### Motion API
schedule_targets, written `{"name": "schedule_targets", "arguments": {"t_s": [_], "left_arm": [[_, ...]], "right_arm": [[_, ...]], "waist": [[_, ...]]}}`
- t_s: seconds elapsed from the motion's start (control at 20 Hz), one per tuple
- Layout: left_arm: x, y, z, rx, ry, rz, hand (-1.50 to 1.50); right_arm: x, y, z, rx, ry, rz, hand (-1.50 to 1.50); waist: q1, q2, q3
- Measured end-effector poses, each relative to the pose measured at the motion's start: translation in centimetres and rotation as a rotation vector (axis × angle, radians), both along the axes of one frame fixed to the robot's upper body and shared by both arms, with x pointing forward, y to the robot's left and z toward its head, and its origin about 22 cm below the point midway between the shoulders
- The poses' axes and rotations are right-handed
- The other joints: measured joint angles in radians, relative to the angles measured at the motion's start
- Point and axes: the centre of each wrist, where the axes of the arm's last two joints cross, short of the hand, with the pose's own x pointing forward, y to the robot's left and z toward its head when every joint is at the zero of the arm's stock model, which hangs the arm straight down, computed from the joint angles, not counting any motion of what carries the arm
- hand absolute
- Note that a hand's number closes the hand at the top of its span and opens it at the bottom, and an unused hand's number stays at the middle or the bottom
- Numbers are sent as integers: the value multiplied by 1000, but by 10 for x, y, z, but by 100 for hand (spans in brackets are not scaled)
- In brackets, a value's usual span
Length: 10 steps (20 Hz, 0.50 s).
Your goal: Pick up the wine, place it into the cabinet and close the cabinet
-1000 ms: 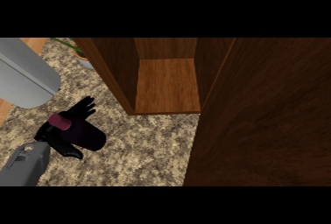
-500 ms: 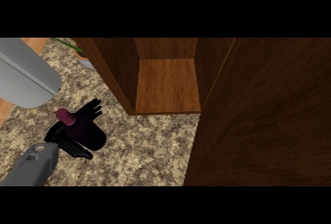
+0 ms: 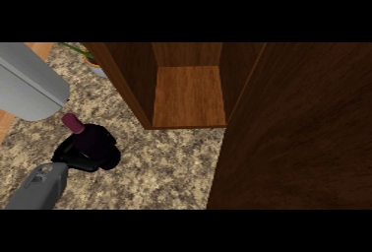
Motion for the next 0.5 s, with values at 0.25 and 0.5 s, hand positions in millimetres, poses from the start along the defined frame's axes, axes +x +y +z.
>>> {"name": "schedule_targets", "arguments": {"t_s": [0.25, 0.5], "left_arm": [[-2, -3, -1, 30, -59, -10, 150], [-12, -10, -9, 20, -129, 59, 150]], "right_arm": [[0, 0, 1, -7, 4, -1, -150], [-2, 0, -2, -7, 15, 0, -150]], "waist": [[5, -2, 0], [7, -5, 0]]}}
